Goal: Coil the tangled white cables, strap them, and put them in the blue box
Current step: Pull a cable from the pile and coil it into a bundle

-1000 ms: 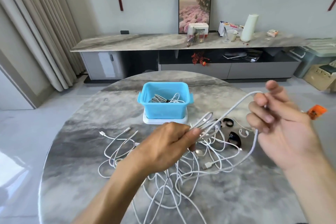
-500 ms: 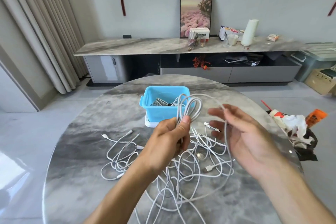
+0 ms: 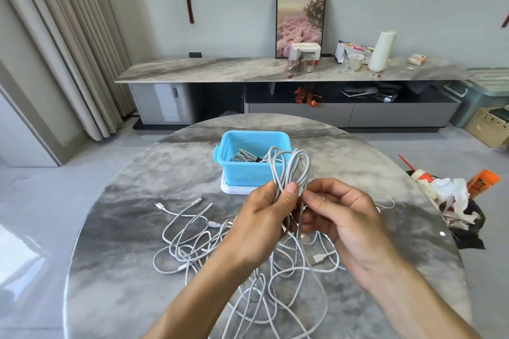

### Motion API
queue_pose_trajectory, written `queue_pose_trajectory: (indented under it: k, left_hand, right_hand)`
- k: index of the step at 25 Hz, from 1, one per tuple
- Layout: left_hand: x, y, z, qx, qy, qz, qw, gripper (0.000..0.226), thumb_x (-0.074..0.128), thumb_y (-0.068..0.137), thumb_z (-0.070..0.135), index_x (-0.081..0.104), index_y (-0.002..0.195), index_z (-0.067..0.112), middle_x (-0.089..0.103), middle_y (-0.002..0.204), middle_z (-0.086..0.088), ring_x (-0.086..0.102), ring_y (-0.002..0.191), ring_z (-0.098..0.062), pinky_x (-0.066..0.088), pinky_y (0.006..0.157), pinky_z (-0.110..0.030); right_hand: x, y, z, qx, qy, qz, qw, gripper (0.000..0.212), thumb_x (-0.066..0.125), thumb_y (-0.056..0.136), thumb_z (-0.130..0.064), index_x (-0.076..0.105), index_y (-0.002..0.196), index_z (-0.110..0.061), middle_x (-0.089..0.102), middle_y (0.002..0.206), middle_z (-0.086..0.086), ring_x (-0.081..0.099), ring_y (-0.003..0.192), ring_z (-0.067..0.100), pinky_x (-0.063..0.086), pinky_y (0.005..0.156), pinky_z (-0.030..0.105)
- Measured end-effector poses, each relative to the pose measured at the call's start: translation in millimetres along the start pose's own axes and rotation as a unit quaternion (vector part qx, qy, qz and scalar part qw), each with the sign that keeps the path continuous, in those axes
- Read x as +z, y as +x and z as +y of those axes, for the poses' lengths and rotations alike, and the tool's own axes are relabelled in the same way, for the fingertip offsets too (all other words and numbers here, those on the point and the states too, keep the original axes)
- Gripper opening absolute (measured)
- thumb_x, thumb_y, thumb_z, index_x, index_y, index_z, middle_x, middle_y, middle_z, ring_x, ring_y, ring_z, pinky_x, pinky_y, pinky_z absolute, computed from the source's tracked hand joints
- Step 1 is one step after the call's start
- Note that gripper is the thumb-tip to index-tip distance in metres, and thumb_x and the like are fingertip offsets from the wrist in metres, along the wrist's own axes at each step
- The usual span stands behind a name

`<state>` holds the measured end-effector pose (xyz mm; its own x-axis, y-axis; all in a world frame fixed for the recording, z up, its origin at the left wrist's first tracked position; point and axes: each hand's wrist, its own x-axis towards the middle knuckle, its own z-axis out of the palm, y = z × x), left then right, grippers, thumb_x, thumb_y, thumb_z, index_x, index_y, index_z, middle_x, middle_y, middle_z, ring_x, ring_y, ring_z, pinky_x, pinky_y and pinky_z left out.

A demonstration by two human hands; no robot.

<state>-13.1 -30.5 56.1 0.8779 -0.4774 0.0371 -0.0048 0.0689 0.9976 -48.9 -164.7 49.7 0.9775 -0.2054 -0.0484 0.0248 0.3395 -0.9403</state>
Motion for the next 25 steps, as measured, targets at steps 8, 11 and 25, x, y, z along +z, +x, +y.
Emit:
queue_pose_trajectory:
  k: [8,11,25]
  left_hand:
    - [-7.5,1.9,-5.2,0.058,0.063,-0.031,0.996,0.022,0.044,0.104,0.017,0.057,0.100,-0.002,0.061,0.078,-0.006,0.058,0.071,-0.015,0.049,0.066,-0.029]
    - [-3.4,-3.3,-7.0,0.042,0.000,-0.051,0.998,0.023,0.044,0.103,0.016,0.059,0.113,0.001,0.066,0.091,-0.009,0.066,0.083,-0.023,0.057,0.077,-0.034]
    - [10.9,-8.2,-11.0,-0.066,-0.091,-0.199,0.973,0.026,0.045,0.099,0.035,0.045,0.087,0.012,0.033,0.062,-0.002,0.037,0.044,-0.012,0.048,0.043,-0.027]
  right_hand:
    - [-7.4,3.8,8.5,-0.075,-0.071,-0.031,0.994,0.013,0.076,0.076,-0.004,0.067,0.076,-0.012,0.062,0.064,0.008,0.057,0.056,0.016,0.049,0.049,0.023]
    - [-8.7,3.4,13.3,-0.148,-0.182,-0.008,0.972,0.012,0.078,0.077,-0.020,0.067,0.078,-0.015,0.056,0.061,0.005,0.053,0.054,0.017,0.048,0.050,0.028]
    - [-6.5,-6.0,-3.3,-0.092,-0.148,-0.028,0.984,0.042,0.058,0.096,-0.043,0.064,0.080,-0.004,0.066,0.062,0.018,0.060,0.045,0.033,0.051,0.044,0.035]
